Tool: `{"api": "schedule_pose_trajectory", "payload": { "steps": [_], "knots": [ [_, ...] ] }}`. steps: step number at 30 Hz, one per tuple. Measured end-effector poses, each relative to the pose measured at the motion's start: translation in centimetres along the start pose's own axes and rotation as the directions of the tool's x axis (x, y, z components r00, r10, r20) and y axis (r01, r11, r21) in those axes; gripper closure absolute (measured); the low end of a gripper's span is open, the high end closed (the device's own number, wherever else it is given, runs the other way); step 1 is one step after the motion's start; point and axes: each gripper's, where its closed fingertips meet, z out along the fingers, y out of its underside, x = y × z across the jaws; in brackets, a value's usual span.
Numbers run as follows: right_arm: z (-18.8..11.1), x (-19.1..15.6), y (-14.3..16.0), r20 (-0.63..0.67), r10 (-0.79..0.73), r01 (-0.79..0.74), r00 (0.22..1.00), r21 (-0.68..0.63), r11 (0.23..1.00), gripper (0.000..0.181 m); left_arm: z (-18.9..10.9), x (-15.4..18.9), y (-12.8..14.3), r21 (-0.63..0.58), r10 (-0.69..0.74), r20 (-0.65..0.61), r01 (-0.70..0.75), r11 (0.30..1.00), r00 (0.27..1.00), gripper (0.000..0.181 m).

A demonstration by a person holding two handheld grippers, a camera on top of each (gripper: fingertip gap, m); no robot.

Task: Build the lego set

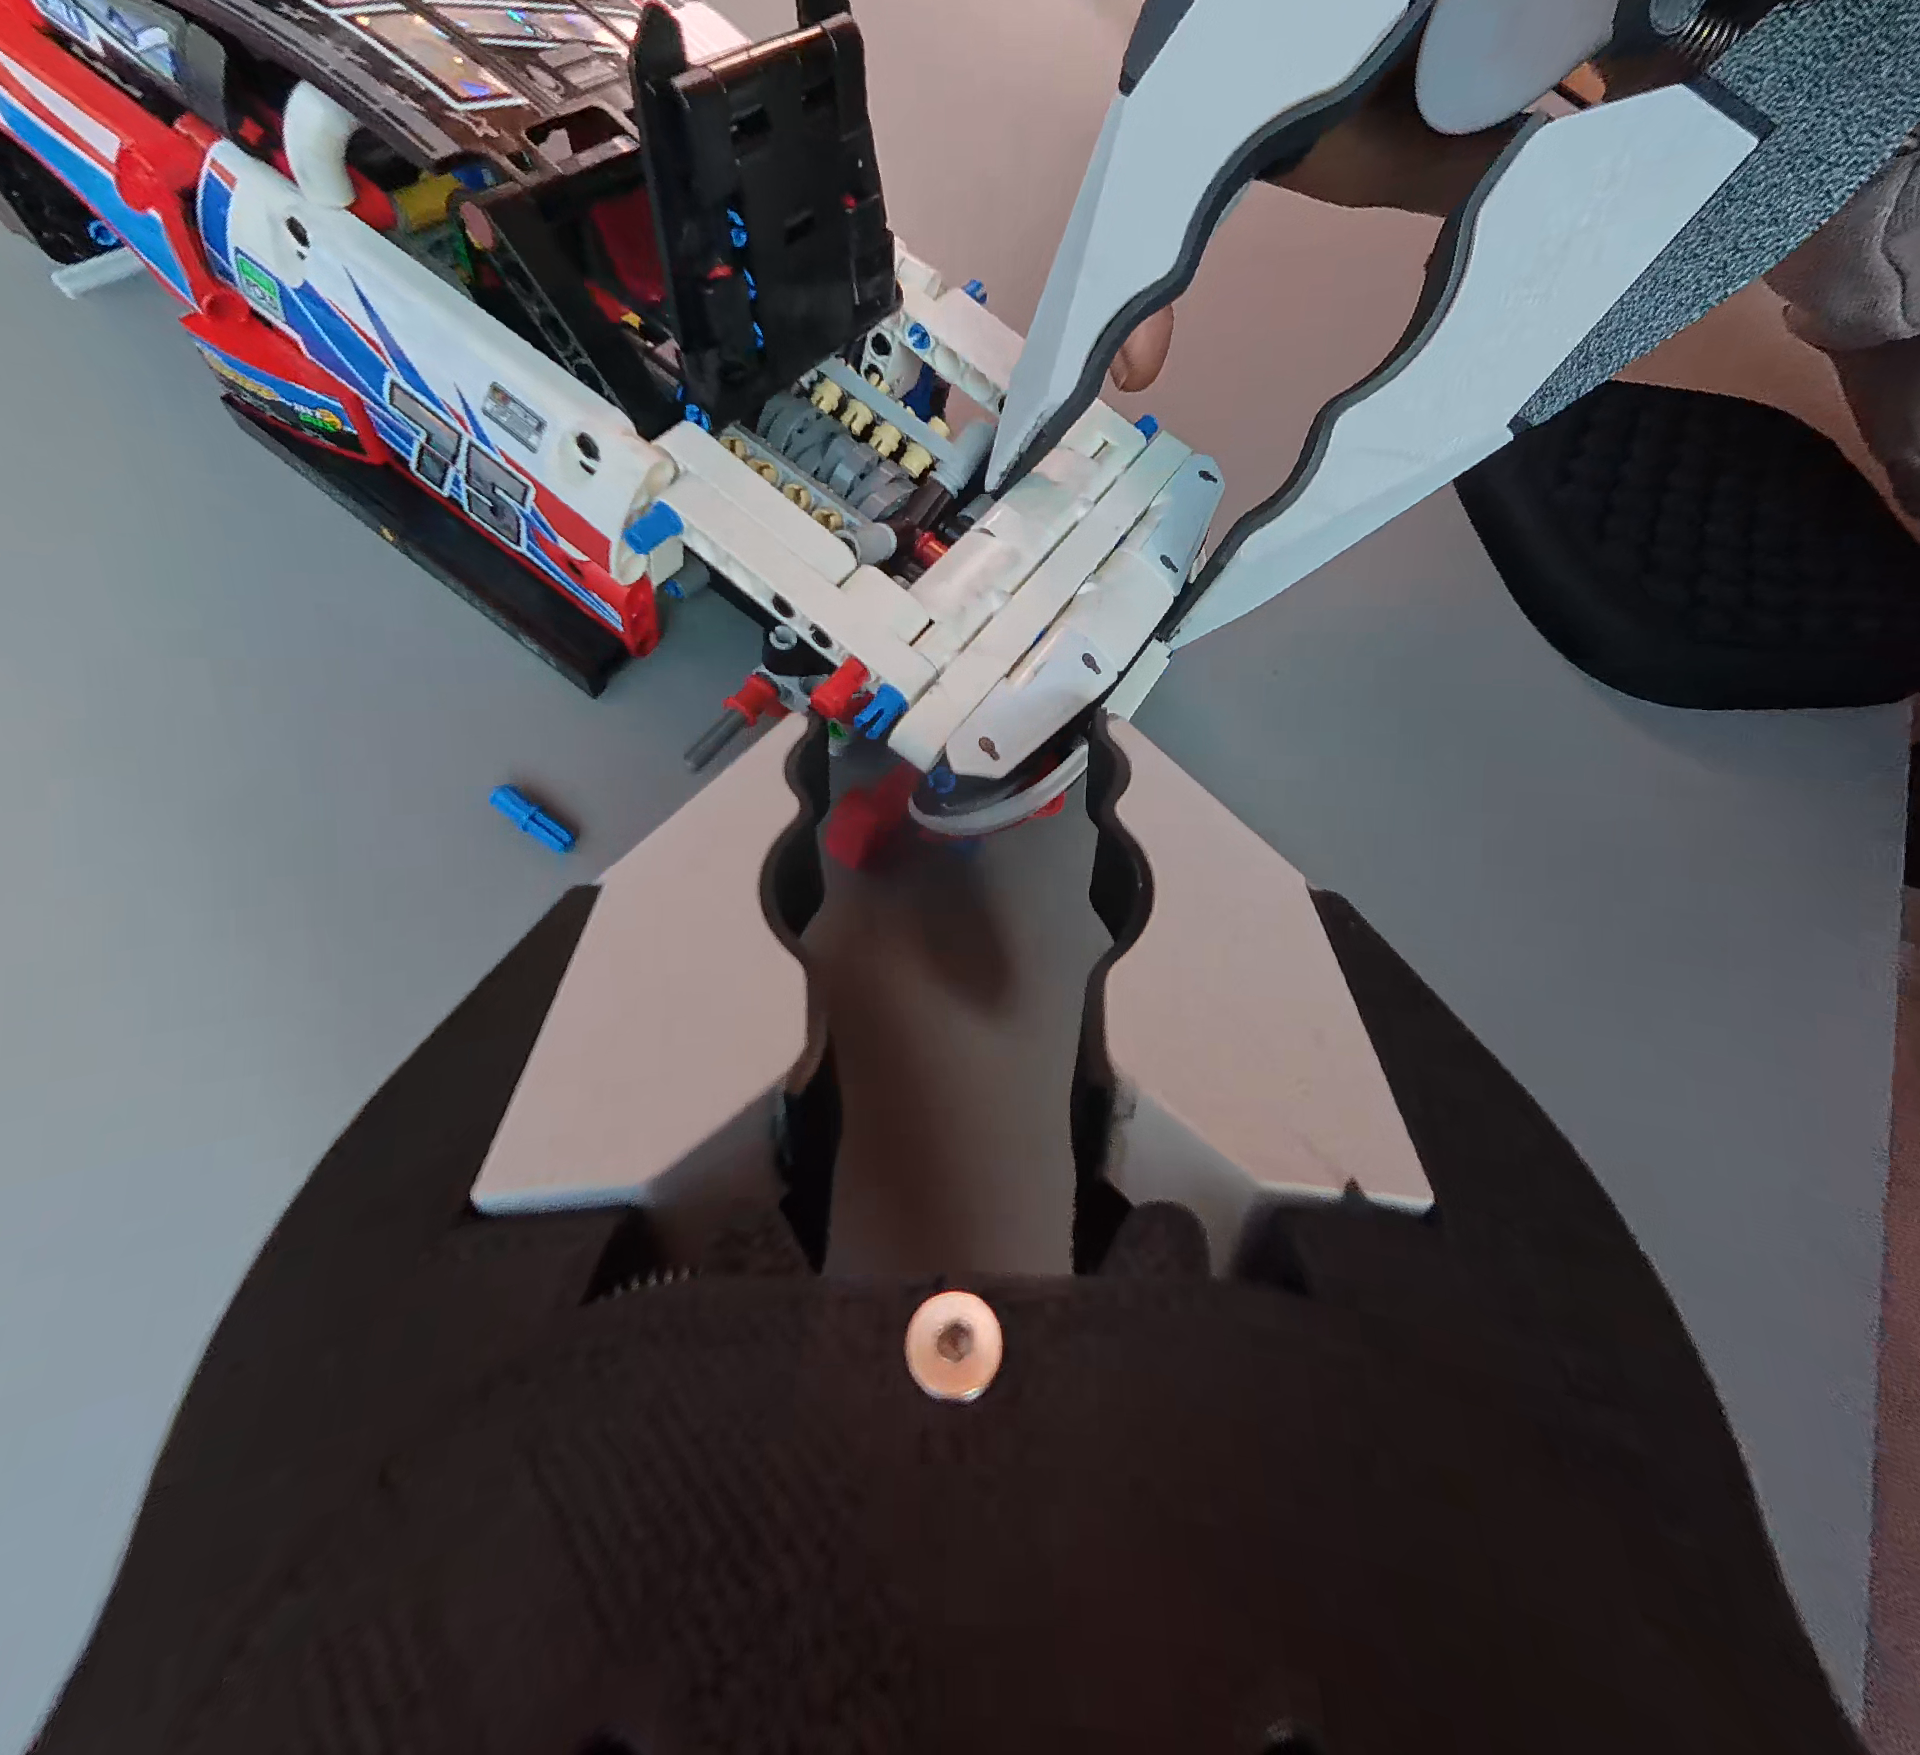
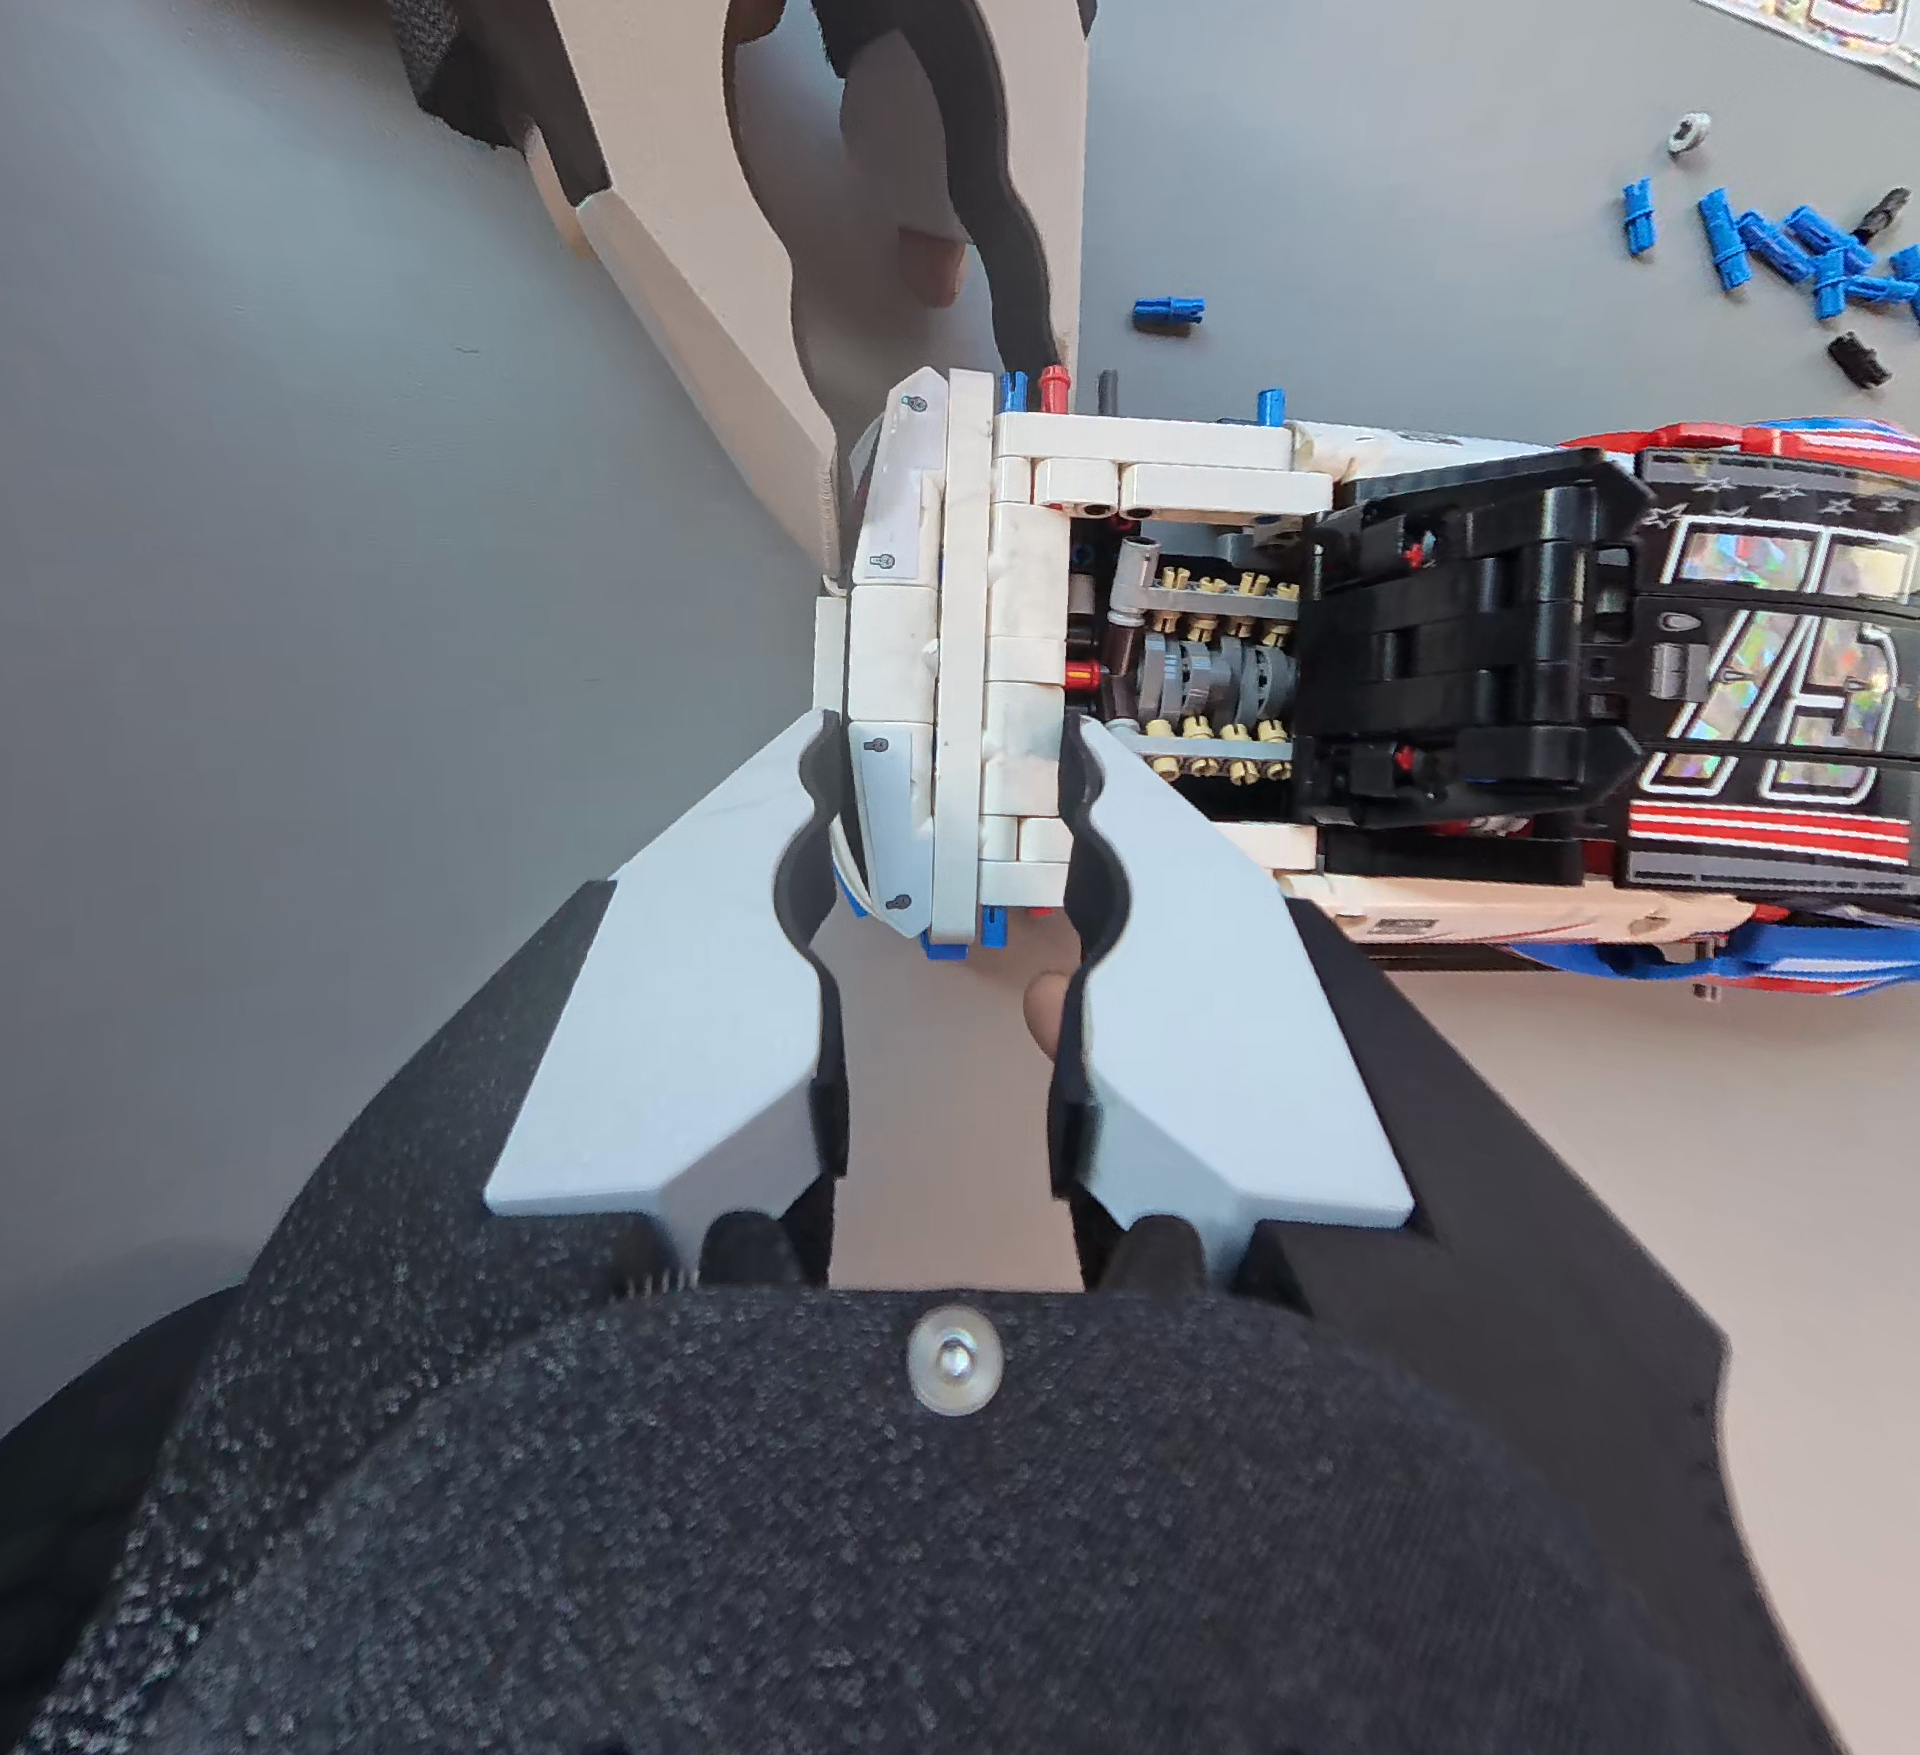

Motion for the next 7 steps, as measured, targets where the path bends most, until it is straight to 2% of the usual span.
{"api": "schedule_pose_trajectory", "payload": {
  "steps": [7],
  "knots": [
    [0.0, 0.1, 0.01, 0.001, -0.011, 0.011, 1.0, 0.016, 1.0, 0.142, 0.05, 0.0, 0.01, 0.0, -0.001, 0.007, 0.001, 1.0, 1.0, 0.136]
  ]
}}
